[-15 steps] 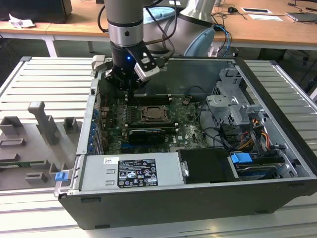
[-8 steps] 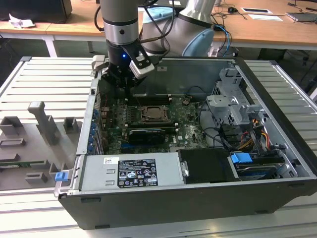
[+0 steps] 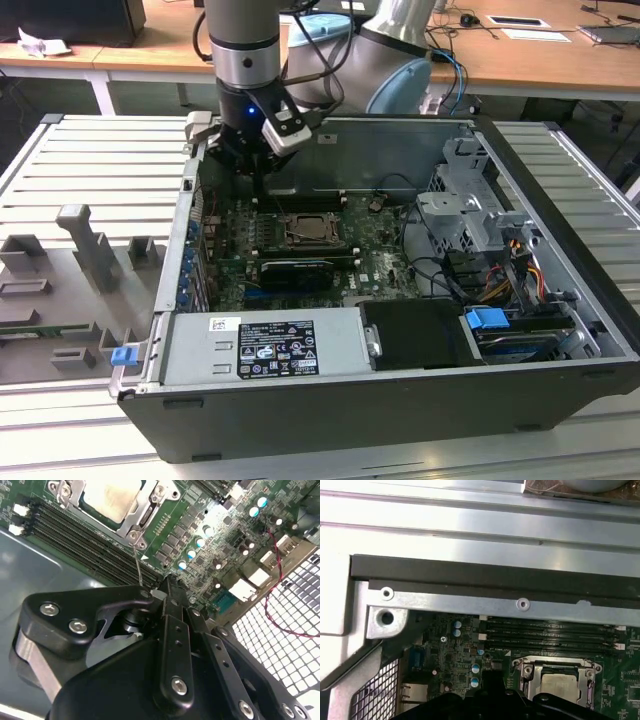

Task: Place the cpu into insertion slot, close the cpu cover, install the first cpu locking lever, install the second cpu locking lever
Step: 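Install the first cpu locking lever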

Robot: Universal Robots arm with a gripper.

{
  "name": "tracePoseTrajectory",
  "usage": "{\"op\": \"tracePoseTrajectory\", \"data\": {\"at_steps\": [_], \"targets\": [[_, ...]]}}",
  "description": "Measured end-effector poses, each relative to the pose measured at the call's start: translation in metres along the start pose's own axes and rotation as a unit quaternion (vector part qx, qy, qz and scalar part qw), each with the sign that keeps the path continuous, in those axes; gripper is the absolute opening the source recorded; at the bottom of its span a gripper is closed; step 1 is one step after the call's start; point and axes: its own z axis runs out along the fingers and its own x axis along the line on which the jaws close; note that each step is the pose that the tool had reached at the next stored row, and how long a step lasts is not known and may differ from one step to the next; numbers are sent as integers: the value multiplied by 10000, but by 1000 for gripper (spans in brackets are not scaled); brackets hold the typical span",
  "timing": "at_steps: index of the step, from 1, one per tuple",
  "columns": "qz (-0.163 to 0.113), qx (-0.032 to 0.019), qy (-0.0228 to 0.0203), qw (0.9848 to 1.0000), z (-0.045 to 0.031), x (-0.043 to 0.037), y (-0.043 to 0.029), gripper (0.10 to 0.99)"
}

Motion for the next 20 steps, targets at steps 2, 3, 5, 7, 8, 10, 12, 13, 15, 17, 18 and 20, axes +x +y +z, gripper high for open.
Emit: {"op": "tracePoseTrajectory", "data": {"at_steps": [2, 3, 5, 7, 8, 10, 12, 13, 15, 17, 18, 20], "targets": [[2, 0, 0, 10000, 2, -13, 4, 106], [3, 0, 0, 10000, 2, -18, 6, 106], [5, 0, 0, 10000, 4, -32, 5, 106], [9, 0, 0, 10000, 8, -75, 2, 106], [12, 0, 0, 10000, 9, -91, 1, 106], [17, 1, 0, 10000, 10, -123, -1, 106], [20, 1, -1, 10000, 12, -138, -2, 106], [20, 1, -1, 10000, 13, -145, -3, 106], [20, 1, 0, 10000, 12, -156, -4, 106], [20, 0, -1, 10000, 13, -165, -4, 106], [20, 1, -1, 10000, 13, -169, -5, 106], [20, 1, -1, 10000, 14, -175, -5, 106]]}}
